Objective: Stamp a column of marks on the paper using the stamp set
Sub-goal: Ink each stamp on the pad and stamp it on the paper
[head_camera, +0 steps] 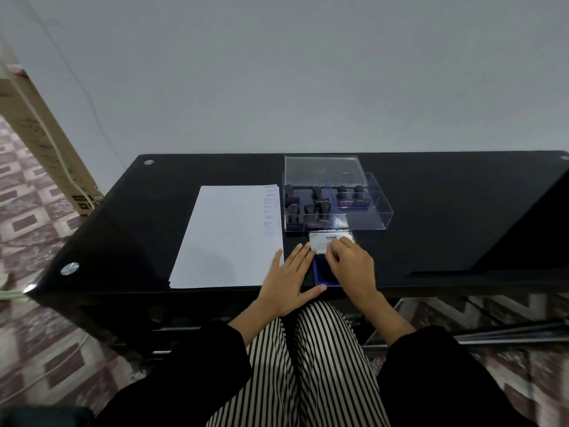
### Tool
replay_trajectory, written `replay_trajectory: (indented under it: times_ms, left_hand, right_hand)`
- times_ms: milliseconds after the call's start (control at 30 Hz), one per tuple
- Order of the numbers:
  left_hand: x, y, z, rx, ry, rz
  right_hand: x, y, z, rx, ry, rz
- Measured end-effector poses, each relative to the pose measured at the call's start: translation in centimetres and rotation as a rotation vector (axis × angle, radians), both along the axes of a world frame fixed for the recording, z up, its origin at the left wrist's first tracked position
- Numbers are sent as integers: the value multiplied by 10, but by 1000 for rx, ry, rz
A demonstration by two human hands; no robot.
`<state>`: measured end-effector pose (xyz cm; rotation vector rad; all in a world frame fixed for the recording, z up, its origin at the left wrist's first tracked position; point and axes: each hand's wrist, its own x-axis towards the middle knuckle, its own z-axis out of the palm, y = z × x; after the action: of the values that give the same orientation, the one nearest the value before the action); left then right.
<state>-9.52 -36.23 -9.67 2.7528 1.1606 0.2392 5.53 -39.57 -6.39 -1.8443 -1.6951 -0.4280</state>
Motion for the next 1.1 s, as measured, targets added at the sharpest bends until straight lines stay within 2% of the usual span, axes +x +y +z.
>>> replay_trajectory:
  times_ms: [167, 367, 1100]
  left_hand:
    - [0, 0, 0, 10, 2, -1]
    - [1, 0, -2, 30, 11, -2]
    - [1, 0, -3, 30, 11, 1]
  right_hand:
    - [1, 4, -12, 170, 39, 42]
    - [5, 14, -22, 253, 76, 61]
    - [4, 21, -27, 277, 6, 62]
